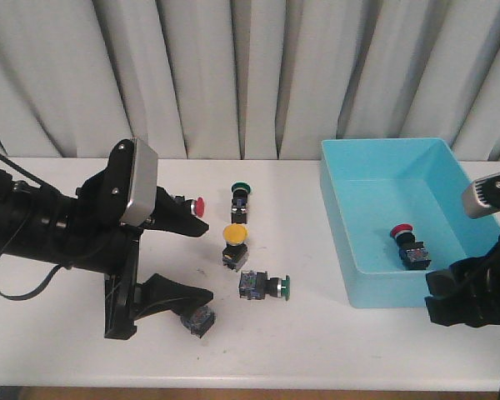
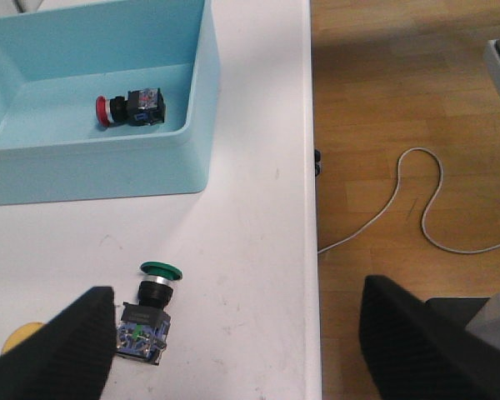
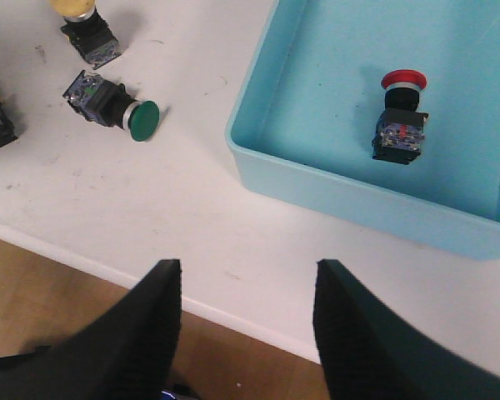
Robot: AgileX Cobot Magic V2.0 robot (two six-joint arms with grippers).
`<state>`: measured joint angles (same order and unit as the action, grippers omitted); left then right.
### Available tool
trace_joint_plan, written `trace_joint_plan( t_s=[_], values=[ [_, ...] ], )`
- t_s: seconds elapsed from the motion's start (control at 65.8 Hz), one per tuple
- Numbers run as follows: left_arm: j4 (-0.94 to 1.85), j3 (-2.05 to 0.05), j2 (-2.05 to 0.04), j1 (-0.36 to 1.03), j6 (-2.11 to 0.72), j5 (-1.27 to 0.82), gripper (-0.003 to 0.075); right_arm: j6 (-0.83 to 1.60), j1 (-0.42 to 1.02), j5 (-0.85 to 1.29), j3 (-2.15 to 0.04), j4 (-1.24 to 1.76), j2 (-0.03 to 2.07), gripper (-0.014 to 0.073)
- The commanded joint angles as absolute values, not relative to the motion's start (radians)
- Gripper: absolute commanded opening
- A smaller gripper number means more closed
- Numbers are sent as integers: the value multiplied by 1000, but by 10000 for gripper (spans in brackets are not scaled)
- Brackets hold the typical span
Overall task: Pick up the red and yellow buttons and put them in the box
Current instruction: 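Open the right gripper and withdraw it from the box, then lower the left gripper onto the yellow-capped button and close it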
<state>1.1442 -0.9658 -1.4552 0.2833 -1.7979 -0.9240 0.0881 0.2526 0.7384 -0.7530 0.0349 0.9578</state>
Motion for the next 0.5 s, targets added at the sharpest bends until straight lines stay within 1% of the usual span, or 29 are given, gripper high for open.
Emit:
trace_joint_plan(
  t_s=[0.0, 0.106, 0.304, 0.365, 0.487],
  values=[
    [1206, -989, -1430, 288, -1754, -918, 587, 101, 254, 681, -778, 27, 943, 355],
    [1209, -989, -1430, 288, -1719, -869, 585, 101, 254, 682, -778, 26, 943, 355],
    [1210, -989, -1437, 288, -1496, -595, 562, 101, 254, 682, -778, 27, 943, 355],
    [1212, -990, -1446, 289, -1472, -555, 554, 101, 254, 682, -778, 27, 943, 355],
    [1210, -1001, -1481, 293, -1433, -546, 540, 101, 254, 682, -778, 27, 943, 355]
  ],
)
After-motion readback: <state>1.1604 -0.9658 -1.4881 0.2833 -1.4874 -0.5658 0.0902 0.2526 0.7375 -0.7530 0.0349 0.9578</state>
